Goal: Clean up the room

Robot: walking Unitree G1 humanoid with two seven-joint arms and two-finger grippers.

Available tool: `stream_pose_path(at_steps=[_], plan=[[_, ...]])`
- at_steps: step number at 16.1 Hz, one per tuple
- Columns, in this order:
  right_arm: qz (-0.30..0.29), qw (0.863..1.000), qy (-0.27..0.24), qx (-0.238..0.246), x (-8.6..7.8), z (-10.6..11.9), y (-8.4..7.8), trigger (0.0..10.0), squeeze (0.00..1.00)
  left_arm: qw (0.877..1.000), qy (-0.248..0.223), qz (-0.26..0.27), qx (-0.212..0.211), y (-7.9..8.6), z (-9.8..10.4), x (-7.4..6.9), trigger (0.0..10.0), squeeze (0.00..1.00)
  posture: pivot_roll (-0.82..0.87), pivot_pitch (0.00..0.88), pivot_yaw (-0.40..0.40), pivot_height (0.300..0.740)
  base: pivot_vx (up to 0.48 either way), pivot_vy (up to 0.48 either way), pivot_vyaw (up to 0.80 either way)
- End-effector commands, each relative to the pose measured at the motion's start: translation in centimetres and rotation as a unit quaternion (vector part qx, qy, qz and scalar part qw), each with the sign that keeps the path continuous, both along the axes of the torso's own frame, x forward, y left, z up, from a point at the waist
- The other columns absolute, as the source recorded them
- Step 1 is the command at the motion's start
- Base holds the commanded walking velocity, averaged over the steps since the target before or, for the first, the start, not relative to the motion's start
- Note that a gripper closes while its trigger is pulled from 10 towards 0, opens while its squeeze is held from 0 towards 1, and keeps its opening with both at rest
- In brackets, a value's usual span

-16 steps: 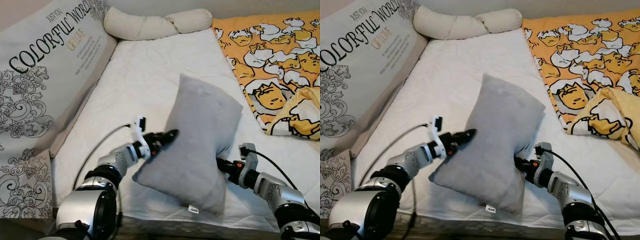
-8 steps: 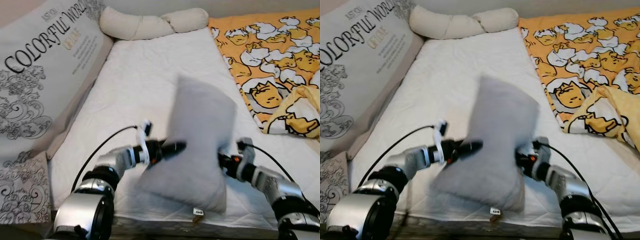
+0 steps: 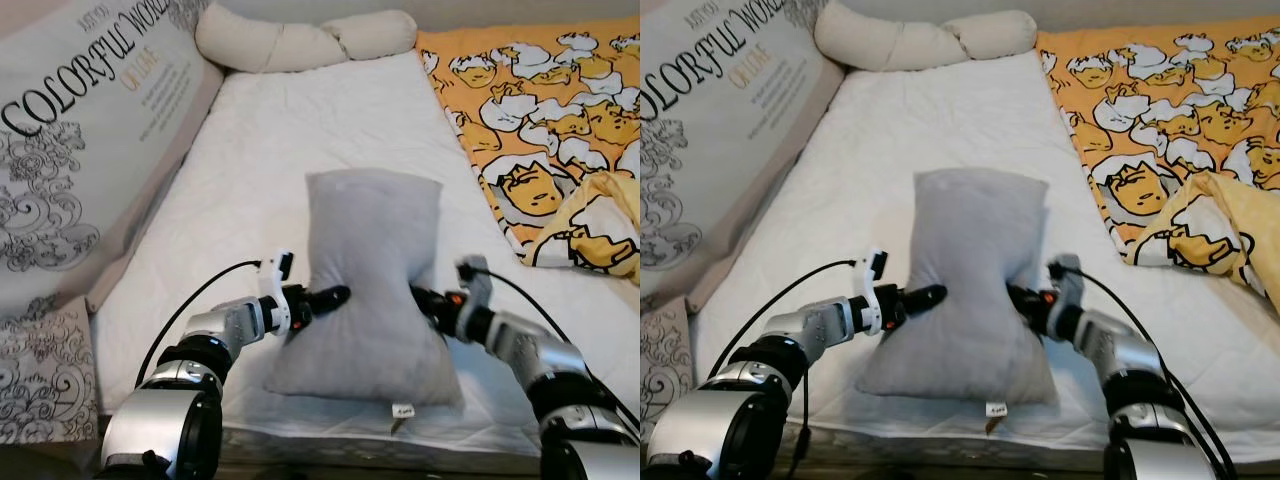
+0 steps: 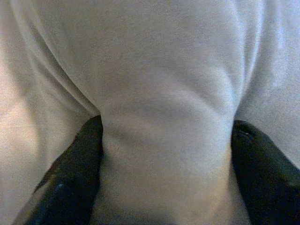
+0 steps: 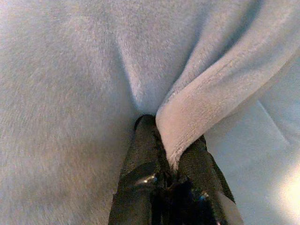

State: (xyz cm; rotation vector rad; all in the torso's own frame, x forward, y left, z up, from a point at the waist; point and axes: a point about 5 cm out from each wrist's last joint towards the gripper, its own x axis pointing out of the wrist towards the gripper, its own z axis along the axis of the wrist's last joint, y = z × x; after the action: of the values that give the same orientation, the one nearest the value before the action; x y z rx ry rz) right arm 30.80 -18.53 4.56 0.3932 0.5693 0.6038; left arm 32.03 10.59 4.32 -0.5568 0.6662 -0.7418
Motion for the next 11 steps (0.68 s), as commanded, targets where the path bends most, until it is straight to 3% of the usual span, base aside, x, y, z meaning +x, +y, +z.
stream_pose_path(at_steps=[1,3,5,11], plan=[[0.029,1.0,-0.007,0.003,0.5,0.5,1.7,0.0,0.0,1.0,0.02,0.005,0.003,0.0,-0.8,-0.6,0.0,0.0,-0.04,0.0,0.098,0.74,0.0,0.0,0.0],[0.035,0.999,-0.018,-0.005,0.9,0.6,2.5,0.0,0.0,0.998,0.006,0.041,-0.043,0.3,-0.3,-0.3,0.0,0.0,-0.04,0.0,0.091,0.74,0.0,0.0,0.0],[0.023,0.999,-0.03,-0.002,1.2,0.9,2.7,0.0,0.0,0.997,0.004,0.044,-0.066,0.0,0.1,-0.1,0.0,0.0,-0.04,0.0,0.084,0.74,0.0,0.0,0.0],[-0.02,1.0,-0.016,0.004,1.3,0.3,3.3,0.0,0.0,0.997,0.008,0.054,-0.061,0.2,-0.1,-0.2,0.0,0.0,-0.04,0.0,0.084,0.74,0.0,0.0,0.0]])
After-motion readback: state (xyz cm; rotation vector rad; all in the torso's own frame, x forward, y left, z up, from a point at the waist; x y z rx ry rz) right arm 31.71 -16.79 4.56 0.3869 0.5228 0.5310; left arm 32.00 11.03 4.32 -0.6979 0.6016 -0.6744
